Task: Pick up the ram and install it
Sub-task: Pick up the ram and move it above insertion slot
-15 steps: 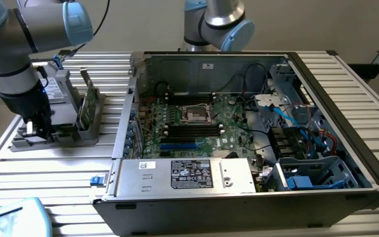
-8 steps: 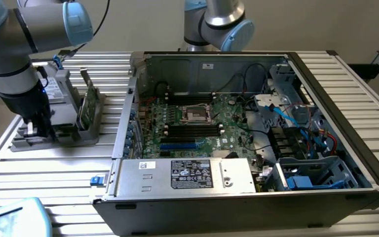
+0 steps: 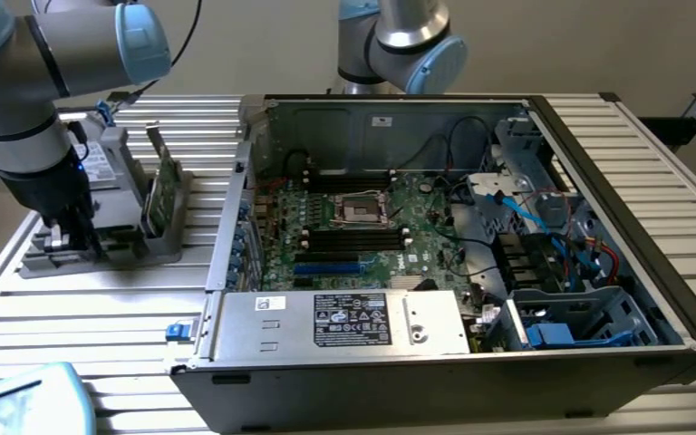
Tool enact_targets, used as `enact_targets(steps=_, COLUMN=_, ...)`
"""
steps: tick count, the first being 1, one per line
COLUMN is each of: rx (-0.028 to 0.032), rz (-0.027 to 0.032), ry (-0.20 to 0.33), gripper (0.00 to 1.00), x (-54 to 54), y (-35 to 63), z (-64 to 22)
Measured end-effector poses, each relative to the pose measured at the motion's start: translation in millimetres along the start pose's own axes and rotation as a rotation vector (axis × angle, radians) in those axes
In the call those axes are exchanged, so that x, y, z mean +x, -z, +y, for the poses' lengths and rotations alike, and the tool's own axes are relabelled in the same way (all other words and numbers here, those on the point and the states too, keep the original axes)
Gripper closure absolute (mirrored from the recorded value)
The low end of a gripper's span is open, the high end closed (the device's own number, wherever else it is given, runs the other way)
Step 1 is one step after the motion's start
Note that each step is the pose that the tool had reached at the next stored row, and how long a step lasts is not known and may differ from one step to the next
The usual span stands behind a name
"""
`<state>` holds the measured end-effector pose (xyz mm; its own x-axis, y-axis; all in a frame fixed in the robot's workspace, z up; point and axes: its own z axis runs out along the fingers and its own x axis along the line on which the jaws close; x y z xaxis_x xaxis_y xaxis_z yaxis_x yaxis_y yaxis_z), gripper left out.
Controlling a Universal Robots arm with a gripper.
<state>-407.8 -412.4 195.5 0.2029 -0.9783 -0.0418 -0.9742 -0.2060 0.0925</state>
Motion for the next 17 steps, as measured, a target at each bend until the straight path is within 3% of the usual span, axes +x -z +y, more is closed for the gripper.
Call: enact_targets(steps=17, rx=-0.0010, rz=0.0050, ry=-0.001, gripper=0.86, x=0.0, y=-0.7, z=0.0)
